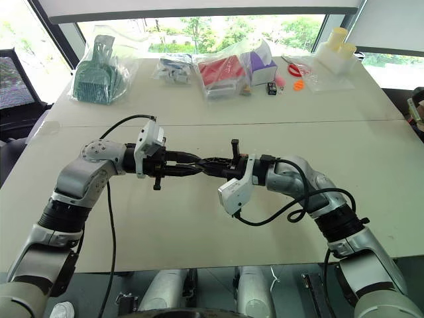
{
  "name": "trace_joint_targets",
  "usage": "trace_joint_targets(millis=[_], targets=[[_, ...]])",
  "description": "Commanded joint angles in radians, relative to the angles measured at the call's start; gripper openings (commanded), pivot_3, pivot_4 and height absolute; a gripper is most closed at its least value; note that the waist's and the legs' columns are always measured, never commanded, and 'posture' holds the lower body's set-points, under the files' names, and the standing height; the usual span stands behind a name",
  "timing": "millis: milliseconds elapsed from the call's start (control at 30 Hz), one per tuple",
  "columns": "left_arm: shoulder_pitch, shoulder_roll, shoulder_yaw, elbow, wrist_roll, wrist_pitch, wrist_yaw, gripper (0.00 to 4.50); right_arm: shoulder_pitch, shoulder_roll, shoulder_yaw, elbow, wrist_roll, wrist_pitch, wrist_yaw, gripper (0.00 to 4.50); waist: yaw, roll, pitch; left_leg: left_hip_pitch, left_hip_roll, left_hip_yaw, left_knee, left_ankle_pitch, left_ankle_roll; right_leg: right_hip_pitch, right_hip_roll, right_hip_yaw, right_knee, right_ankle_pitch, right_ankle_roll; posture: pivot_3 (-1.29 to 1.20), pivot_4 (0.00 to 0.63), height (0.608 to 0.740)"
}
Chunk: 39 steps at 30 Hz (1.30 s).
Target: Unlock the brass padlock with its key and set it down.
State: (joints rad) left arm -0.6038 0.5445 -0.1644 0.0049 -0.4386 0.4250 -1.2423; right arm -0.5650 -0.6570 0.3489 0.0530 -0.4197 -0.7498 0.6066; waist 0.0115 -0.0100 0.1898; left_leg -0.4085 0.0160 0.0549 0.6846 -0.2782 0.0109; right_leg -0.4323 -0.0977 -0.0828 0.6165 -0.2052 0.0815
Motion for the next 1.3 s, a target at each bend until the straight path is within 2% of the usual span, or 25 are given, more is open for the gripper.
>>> trace_joint_targets(millis=[33, 167, 400, 433, 533, 633, 833, 867, 900, 1300], targets=[[-0.010, 0.000, 0.008, -0.023, -0.006, -0.007, -0.006, 0.72, -0.030, 0.007, -0.027, -0.013, 0.022, -0.006, -0.014, 0.11, 0.000, 0.000, 0.000, 0.000, 0.000, 0.000, 0.000, 0.000, 0.000, 0.000, 0.000, 0.000, 0.000, 0.000, 0.000, 0.00, 0.150, 0.740], [-0.003, 0.008, 0.009, -0.032, -0.004, 0.001, -0.001, 0.72, -0.024, 0.005, -0.029, -0.015, 0.023, 0.013, -0.007, 0.11, 0.000, 0.000, 0.000, 0.000, 0.000, 0.000, 0.000, 0.000, 0.000, 0.000, 0.000, 0.000, 0.000, 0.000, 0.000, 0.00, 0.150, 0.740], [0.017, 0.049, 0.061, -0.078, -0.038, 0.047, 0.024, 4.16, -0.007, -0.003, -0.038, -0.020, 0.025, 0.039, -0.006, 0.00, -0.001, 0.000, 0.000, 0.000, 0.000, 0.000, 0.000, 0.000, 0.000, 0.000, 0.000, 0.000, 0.000, 0.000, 0.000, 0.00, 0.150, 0.740], [0.017, 0.051, 0.070, -0.081, -0.043, 0.051, 0.029, 4.49, -0.005, -0.003, -0.038, -0.021, 0.026, 0.042, -0.006, 0.00, -0.001, 0.000, 0.000, 0.000, 0.000, 0.000, 0.000, 0.000, 0.000, 0.000, 0.000, 0.000, 0.000, 0.000, 0.000, 0.00, 0.150, 0.740], [0.014, 0.051, 0.097, -0.084, -0.057, 0.060, 0.045, 4.49, 0.001, -0.004, -0.038, -0.025, 0.028, 0.047, -0.006, 0.00, 0.000, 0.000, 0.000, 0.000, 0.000, 0.000, 0.000, 0.000, 0.000, 0.000, 0.000, 0.000, 0.000, 0.000, 0.000, 0.00, 0.150, 0.740], [0.001, 0.041, 0.131, -0.078, -0.081, 0.075, 0.069, 3.59, 0.005, -0.003, -0.036, -0.029, 0.028, 0.050, -0.005, 0.00, 0.000, 0.000, 0.000, 0.000, 0.000, 0.000, 0.000, 0.000, 0.000, 0.000, 0.000, 0.000, 0.000, 0.000, 0.000, 0.00, 0.150, 0.740], [0.015, 0.031, 0.119, -0.097, -0.087, 0.082, 0.074, 0.94, 0.003, -0.003, -0.035, -0.030, 0.030, 0.051, -0.003, 0.00, 0.000, 0.000, 0.000, 0.000, 0.000, 0.000, 0.000, 0.000, 0.000, 0.000, 0.000, 0.000, 0.000, 0.000, 0.000, 0.00, 0.150, 0.740], [0.023, 0.028, 0.110, -0.099, -0.082, 0.078, 0.074, 0.38, 0.003, -0.003, -0.034, -0.031, 0.030, 0.051, -0.002, 0.00, 0.000, 0.000, 0.000, 0.000, 0.000, 0.000, 0.000, 0.000, 0.000, 0.000, 0.000, 0.000, 0.000, 0.000, 0.000, 0.00, 0.150, 0.740], [0.030, 0.027, 0.102, -0.102, -0.078, 0.079, 0.073, 0.03, 0.002, -0.004, -0.034, -0.030, 0.030, 0.051, -0.001, 0.00, -0.001, 0.000, 0.000, 0.000, 0.000, 0.000, 0.000, 0.000, 0.000, 0.000, 0.000, 0.000, 0.000, 0.000, 0.000, 0.00, 0.150, 0.740], [0.074, 0.008, 0.022, -0.047, 0.009, 0.017, 0.077, 0.03, -0.009, -0.006, -0.033, -0.024, 0.033, 0.049, 0.007, 0.00, -0.001, 0.000, 0.000, 0.000, 0.000, 0.000, 0.000, 0.000, 0.000, 0.000, 0.000, 0.000, 0.000, 0.000, 0.000, 0.00, 0.150, 0.740]])
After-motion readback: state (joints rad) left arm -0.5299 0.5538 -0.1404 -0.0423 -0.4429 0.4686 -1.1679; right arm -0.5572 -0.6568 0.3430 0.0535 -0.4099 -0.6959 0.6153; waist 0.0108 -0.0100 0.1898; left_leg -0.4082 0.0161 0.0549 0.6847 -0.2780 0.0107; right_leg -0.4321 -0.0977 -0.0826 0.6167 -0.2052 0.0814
